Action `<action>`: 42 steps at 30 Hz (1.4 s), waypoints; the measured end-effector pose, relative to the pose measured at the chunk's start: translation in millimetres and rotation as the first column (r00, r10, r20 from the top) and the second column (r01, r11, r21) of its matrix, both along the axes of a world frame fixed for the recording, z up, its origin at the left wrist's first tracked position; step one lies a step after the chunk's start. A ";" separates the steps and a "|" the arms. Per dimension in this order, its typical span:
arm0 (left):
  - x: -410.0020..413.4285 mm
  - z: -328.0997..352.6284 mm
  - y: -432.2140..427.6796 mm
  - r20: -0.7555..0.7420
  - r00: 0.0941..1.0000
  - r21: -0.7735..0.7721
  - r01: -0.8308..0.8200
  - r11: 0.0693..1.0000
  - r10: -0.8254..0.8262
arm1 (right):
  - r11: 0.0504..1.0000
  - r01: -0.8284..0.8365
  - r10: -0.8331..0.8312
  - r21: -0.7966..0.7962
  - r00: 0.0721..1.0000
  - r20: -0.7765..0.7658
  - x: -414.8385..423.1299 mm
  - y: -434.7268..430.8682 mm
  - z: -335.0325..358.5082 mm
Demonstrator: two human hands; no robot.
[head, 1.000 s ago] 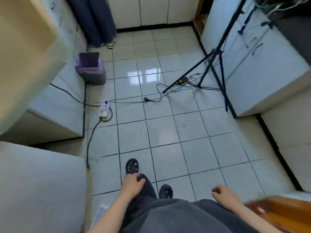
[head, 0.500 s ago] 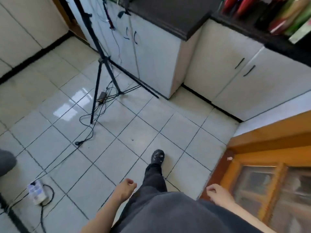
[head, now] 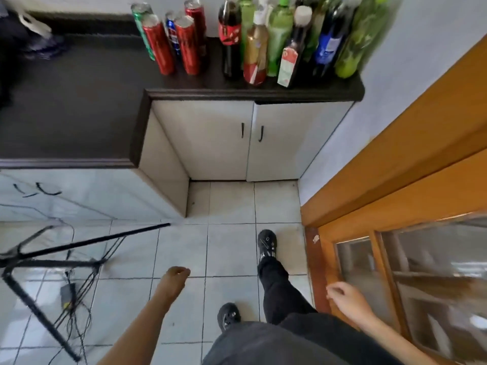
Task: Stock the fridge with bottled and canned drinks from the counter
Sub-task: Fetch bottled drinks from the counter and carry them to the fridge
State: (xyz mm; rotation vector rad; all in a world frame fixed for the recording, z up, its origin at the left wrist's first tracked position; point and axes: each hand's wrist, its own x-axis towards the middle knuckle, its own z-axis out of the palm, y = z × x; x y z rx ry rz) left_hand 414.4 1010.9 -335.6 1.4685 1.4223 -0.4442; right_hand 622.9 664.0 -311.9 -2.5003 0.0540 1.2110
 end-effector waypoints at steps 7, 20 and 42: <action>138.0 -3.5 21.2 -0.005 0.993 -0.040 0.115 0.993 -0.116 | 0.999 0.035 -0.034 0.038 0.999 -0.025 147.2 66.8 -14.4; 358.9 85.1 88.2 0.377 0.926 0.185 -0.053 0.981 -0.021 | 0.850 0.069 -0.181 0.522 0.969 0.167 349.7 247.4 73.5; 534.3 176.9 171.7 0.534 0.622 0.759 -0.054 0.648 -0.573 | 0.785 -0.292 -0.235 0.546 0.674 0.700 409.4 385.2 156.9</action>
